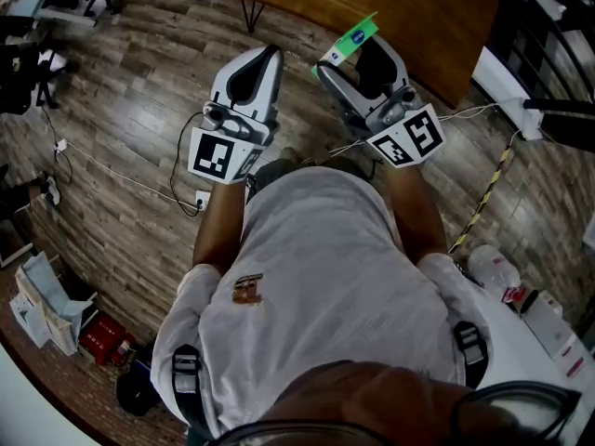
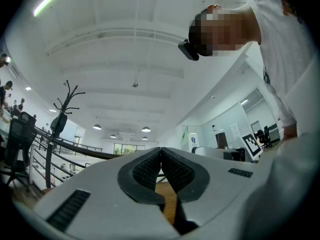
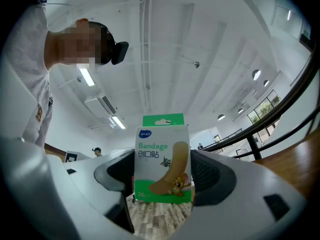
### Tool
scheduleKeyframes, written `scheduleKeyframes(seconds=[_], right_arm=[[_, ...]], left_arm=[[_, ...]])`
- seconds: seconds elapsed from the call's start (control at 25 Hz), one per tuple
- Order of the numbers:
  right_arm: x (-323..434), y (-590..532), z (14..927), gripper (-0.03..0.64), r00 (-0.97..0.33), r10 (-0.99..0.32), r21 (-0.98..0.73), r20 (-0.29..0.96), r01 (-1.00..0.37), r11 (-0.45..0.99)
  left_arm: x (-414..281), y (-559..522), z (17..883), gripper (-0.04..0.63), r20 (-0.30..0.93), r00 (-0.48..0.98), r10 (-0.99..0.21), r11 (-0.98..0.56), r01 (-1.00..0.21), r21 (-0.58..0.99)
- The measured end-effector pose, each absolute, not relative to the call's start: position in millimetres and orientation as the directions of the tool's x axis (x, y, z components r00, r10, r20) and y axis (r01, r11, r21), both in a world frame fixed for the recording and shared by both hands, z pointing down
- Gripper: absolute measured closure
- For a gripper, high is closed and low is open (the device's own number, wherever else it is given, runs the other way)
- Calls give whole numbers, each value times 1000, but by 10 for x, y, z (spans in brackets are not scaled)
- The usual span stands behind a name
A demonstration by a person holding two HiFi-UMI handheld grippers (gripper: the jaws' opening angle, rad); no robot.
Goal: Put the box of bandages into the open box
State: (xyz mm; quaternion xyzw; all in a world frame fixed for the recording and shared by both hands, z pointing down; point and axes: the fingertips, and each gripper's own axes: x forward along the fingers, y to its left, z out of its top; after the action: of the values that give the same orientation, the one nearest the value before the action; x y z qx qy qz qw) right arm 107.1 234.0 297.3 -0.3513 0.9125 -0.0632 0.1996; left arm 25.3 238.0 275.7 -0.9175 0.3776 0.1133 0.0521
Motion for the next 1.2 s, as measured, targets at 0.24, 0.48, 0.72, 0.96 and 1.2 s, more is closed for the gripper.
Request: scheduleKeyframes(seconds=[0.24, 0.48, 0.72, 0.96, 1.2], right_arm=[[1156, 2353, 3019, 285, -684, -655, -256, -321, -604, 755], [1185, 2263, 3016, 285, -692, -647, -257, -319, -594, 762], [1161, 2124, 3034, 285, -698, -640, -245, -320, -592, 768], [1171, 1933, 3090, 285, -692, -647, -233, -320, -605, 762], [1100, 1704, 3125, 285, -692, -651, -217, -312, -615, 758]], left_arm=[[310, 2426, 2830, 575, -237, 675, -699, -692, -721, -11], [308, 2347, 2806, 575, -239, 661, -712, -678, -735, -12], [249, 2196, 2842, 575, -247, 649, -720, -668, -744, -11], [251, 1997, 2898, 575, -262, 658, -706, -678, -735, -15], [167, 1722, 2935, 575, -274, 659, -701, -682, -731, -14]])
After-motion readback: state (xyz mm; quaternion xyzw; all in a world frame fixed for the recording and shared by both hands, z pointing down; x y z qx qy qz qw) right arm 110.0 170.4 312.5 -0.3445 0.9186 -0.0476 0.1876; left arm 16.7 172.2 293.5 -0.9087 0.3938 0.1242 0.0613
